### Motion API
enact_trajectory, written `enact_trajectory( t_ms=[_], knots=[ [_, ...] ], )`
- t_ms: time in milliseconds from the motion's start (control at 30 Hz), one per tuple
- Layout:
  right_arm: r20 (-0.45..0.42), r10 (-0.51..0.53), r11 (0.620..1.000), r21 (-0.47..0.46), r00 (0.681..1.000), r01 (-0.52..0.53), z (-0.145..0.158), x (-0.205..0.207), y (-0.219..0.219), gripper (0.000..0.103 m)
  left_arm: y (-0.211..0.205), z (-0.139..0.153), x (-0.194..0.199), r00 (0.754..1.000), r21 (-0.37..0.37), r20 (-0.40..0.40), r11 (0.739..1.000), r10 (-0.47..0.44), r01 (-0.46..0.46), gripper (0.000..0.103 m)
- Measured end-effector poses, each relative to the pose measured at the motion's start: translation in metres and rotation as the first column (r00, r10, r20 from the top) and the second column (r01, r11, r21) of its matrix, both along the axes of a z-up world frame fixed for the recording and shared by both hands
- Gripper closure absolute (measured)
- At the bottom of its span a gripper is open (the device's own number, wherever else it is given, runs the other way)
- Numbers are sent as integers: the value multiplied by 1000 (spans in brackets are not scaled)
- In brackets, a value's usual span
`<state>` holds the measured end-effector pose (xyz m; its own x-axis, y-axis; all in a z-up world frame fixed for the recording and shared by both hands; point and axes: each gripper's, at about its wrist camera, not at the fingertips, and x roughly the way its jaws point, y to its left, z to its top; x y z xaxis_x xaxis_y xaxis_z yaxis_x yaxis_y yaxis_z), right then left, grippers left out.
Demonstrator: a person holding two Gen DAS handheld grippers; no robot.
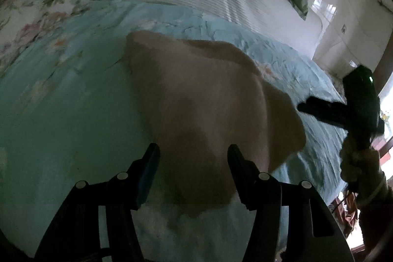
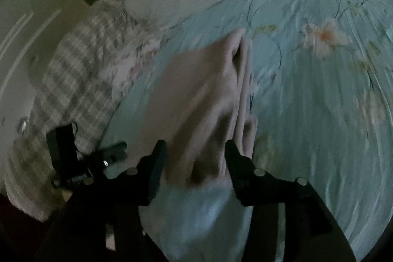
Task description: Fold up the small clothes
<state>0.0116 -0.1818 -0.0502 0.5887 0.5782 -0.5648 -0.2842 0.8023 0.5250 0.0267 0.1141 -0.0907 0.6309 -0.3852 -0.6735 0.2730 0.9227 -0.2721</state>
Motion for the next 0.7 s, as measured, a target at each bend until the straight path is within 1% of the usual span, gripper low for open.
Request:
enact_trajectory(
  t_ms=[67,167,267,333,367,400,433,467,500,567,600,633,700],
  knots=[
    [3,26,999,-31,1000,-26,-5,-7,5,51,4,-1,-14,1000,-2,1,1000,-7,7,45],
    [20,73,996,-51,997,-72,-6,-7,16,51,5,-8,-31,999,4,-5,999,-43,43,44],
    [38,106,985,-142,994,-99,-9,2,35,52,-7,-15,-36,998,53,-11,997,-58,59,44],
    [8,131,978,-167,991,-128,-15,10,42,88,-17,-19,-34,998,78,-5,995,-68,68,45],
    [-16,140,974,-176,990,-141,-16,14,46,96,-21,-21,-33,999,106,7,993,-51,50,45],
    [-23,140,970,-197,990,-142,-14,17,48,96,-25,-25,-28,1000,156,12,988,-11,9,47],
    [-10,144,968,-207,990,-143,-8,16,48,97,-25,-28,-24,1000,182,6,983,16,-17,62],
    [17,148,968,-207,989,-141,2,15,46,97,-25,-34,-17,998,221,-14,974,56,-52,71],
    [47,147,968,-213,988,-134,14,11,43,97,-25,-40,-11,996,232,-48,971,73,-60,77],
    [81,139,957,-268,987,-113,31,7,36,97,-23,-38,-11,994,200,-60,977,93,-79,82],
    [76,132,944,-315,988,-101,32,8,33,97,-24,-37,-14,994,191,-57,978,95,-83,88],
    [47,122,923,-372,991,-96,24,11,30,97,-26,-36,-16,994,194,-55,978,95,-82,89],
    [-20,95,890,-447,995,-94,0,17,27,97,-31,-40,-20,993,191,-65,978,97,-83,91]
  ],
)
